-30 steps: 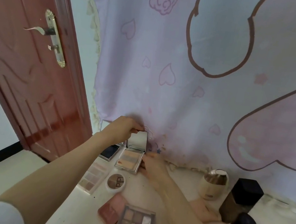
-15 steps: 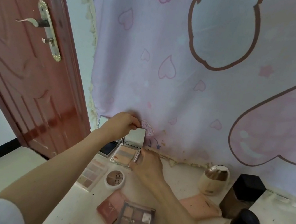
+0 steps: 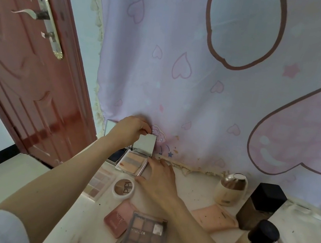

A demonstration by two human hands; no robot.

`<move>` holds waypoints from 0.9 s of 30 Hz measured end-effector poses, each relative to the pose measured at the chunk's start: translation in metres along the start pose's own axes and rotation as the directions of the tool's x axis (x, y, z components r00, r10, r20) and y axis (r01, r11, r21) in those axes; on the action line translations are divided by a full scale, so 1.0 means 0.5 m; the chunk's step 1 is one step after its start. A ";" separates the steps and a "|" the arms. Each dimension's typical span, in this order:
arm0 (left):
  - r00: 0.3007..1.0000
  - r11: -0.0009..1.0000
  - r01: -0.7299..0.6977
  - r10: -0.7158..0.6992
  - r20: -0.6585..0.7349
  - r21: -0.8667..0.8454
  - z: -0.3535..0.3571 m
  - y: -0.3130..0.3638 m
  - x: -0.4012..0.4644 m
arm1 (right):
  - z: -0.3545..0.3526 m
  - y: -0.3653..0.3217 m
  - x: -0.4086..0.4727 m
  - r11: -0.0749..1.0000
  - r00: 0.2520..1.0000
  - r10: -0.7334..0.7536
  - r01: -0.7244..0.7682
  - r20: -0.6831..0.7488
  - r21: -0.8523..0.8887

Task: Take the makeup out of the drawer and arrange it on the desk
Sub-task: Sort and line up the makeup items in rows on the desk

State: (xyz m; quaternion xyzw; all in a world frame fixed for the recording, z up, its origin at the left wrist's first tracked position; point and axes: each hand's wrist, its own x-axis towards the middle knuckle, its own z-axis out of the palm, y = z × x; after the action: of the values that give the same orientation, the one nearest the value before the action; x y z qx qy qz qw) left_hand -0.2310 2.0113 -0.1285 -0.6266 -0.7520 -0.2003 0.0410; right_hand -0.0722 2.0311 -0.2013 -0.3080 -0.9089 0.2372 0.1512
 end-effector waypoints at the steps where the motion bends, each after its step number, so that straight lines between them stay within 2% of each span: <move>1: 1.000 1.000 -0.003 0.003 -0.008 0.013 0.001 -0.002 -0.002 | -0.001 -0.001 0.000 1.000 1.000 0.006 -0.006 0.001 0.014; 10: 0.998 0.998 -0.041 0.042 -0.042 0.037 0.012 -0.008 -0.013 | -0.002 0.009 0.007 1.000 0.998 -0.001 0.002 0.058 -0.016; 18: 0.998 0.999 -0.009 0.012 -0.060 0.036 0.022 -0.007 -0.021 | 0.001 0.015 0.011 0.998 0.995 -0.006 0.011 0.103 -0.054; 21: 0.998 0.995 -0.049 0.053 -0.039 0.091 0.023 -0.006 -0.035 | 0.001 0.018 0.009 0.999 0.994 -0.008 0.014 0.113 -0.051; 24: 0.999 0.994 -0.036 0.037 -0.009 0.105 0.021 -0.004 -0.051 | 0.001 0.018 0.008 0.999 0.993 -0.005 0.010 0.116 -0.046; 27: 0.997 0.991 -0.052 0.044 0.068 0.123 0.017 -0.003 -0.063 | -0.002 0.017 0.006 0.998 0.990 0.004 0.005 0.141 -0.066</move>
State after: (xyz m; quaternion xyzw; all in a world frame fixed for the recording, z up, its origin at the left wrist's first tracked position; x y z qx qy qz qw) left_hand -0.2240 1.9852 -0.1464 -0.6468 -0.7488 -0.1314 0.0602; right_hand -0.0700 2.0392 -0.2046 -0.2949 -0.9247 0.2282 0.0762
